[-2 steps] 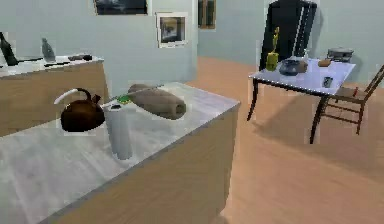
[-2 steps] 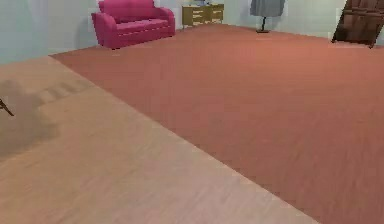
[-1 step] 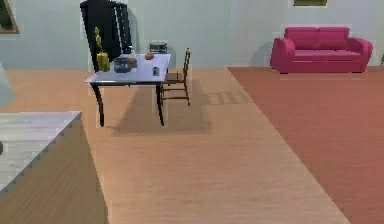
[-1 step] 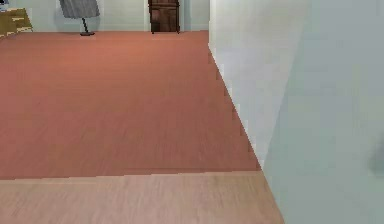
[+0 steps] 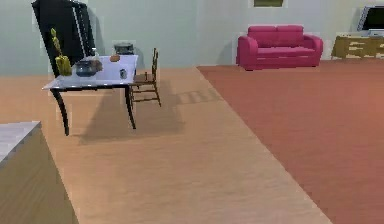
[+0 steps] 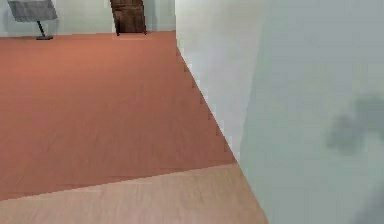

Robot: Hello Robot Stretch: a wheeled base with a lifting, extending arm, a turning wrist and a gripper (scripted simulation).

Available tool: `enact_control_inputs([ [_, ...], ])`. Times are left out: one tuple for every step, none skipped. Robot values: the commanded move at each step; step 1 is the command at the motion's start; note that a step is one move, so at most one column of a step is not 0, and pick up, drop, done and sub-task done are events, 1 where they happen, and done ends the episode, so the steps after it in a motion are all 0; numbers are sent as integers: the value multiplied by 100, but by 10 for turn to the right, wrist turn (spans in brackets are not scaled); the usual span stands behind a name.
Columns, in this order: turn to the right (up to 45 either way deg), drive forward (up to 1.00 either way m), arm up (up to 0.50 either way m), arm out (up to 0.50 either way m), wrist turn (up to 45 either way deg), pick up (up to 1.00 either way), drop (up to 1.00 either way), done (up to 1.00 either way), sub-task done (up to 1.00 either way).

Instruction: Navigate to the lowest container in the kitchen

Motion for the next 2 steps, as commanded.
enact_control_inputs([
  [0,100,0,0,0,0,0,0,0],
  [0,100,0,0,0,0,0,0,0],
])
